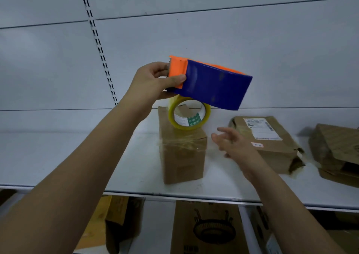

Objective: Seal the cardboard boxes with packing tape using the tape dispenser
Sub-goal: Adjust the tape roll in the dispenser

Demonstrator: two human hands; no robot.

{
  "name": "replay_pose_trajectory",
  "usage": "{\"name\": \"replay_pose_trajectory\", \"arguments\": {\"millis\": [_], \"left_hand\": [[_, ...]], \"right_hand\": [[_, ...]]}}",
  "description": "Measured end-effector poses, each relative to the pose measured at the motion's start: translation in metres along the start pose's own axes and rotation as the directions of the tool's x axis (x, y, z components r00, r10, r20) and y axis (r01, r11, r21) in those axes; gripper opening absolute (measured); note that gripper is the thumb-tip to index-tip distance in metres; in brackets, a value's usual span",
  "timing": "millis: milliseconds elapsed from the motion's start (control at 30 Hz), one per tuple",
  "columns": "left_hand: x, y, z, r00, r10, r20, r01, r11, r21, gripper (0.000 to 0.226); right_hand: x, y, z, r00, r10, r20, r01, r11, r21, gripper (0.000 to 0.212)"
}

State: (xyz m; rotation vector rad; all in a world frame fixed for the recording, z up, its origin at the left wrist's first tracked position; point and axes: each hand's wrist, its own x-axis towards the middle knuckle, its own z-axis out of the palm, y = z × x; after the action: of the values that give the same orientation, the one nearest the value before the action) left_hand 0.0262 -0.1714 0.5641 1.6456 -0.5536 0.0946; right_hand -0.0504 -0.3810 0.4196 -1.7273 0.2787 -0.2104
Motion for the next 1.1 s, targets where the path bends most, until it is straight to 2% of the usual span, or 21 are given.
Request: {"name": "replay_pose_trajectory", "arguments": {"millis": [100, 200, 267, 333, 433, 500, 567, 600, 667, 700, 767, 833, 967, 1100], "left_hand": [[0.005, 0.016, 0.005, 0.998, 0.003, 0.070, -0.008, 0.998, 0.069, 0.040], [0.005, 0.031, 0.008, 0.994, 0.026, 0.107, -0.033, 0.997, 0.063, 0.040], [0.003, 0.040, 0.009, 0.989, 0.047, 0.138, -0.049, 0.999, 0.008, 0.036], [0.000, 0.043, 0.009, 0.983, 0.052, 0.177, -0.041, 0.997, -0.066, 0.033], [-0.007, 0.041, 0.001, 0.968, 0.053, 0.247, -0.023, 0.993, -0.120, 0.034], [-0.010, 0.034, -0.011, 0.958, 0.051, 0.284, -0.019, 0.993, -0.116, 0.039], [-0.013, 0.022, -0.026, 0.945, 0.026, 0.327, 0.011, 0.994, -0.110, 0.056], [-0.015, 0.015, -0.031, 0.936, 0.004, 0.352, 0.033, 0.994, -0.100, 0.064], [-0.021, 0.001, -0.039, 0.921, -0.048, 0.386, 0.086, 0.993, -0.083, 0.069], [-0.024, -0.006, -0.042, 0.917, -0.073, 0.392, 0.112, 0.991, -0.078, 0.070], [-0.030, -0.017, -0.044, 0.913, -0.115, 0.391, 0.154, 0.986, -0.068, 0.071], [-0.035, -0.027, -0.046, 0.908, -0.136, 0.396, 0.178, 0.981, -0.072, 0.074], [-0.044, -0.041, -0.047, 0.896, -0.126, 0.425, 0.178, 0.980, -0.085, 0.077], [-0.052, -0.051, -0.040, 0.910, -0.116, 0.398, 0.182, 0.975, -0.131, 0.079]], "right_hand": [[0.006, -0.019, 0.000, 0.976, -0.211, -0.051, 0.206, 0.975, -0.086, 0.065], [0.009, -0.038, 0.009, 0.943, -0.330, 0.050, 0.334, 0.937, -0.106, 0.073], [0.012, -0.046, 0.016, 0.925, -0.359, 0.125, 0.360, 0.933, 0.022, 0.059], [0.017, -0.050, 0.018, 0.925, -0.351, 0.144, 0.322, 0.927, 0.191, 0.039], [0.019, -0.053, 0.013, 0.923, -0.349, 0.164, 0.266, 0.884, 0.384, 0.030], [0.020, -0.055, 0.007, 0.925, -0.347, 0.153, 0.242, 0.851, 0.465, 0.005], [0.023, -0.057, -0.001, 0.954, -0.292, 0.064, 0.240, 0.877, 0.417, 0.032], [0.025, -0.057, -0.006, 0.956, -0.289, 0.040, 0.253, 0.889, 0.382, 0.036], [0.026, -0.062, -0.012, 0.951, -0.310, 0.008, 0.287, 0.891, 0.351, 0.022], [0.026, -0.064, -0.014, 0.947, -0.321, -0.003, 0.303, 0.890, 0.341, 0.022], [0.019, -0.069, -0.019, 0.923, -0.385, 0.003, 0.366, 0.879, 0.307, 0.032], [0.016, -0.075, -0.022, 0.897, -0.441, 0.022, 0.415, 0.860, 0.298, 0.028], [0.007, -0.085, -0.022, 0.884, -0.463, 0.059, 0.433, 0.861, 0.267, 0.036], [-0.006, -0.095, -0.017, 0.884, -0.464, 0.050, 0.441, 0.865, 0.239, 0.042]]}}
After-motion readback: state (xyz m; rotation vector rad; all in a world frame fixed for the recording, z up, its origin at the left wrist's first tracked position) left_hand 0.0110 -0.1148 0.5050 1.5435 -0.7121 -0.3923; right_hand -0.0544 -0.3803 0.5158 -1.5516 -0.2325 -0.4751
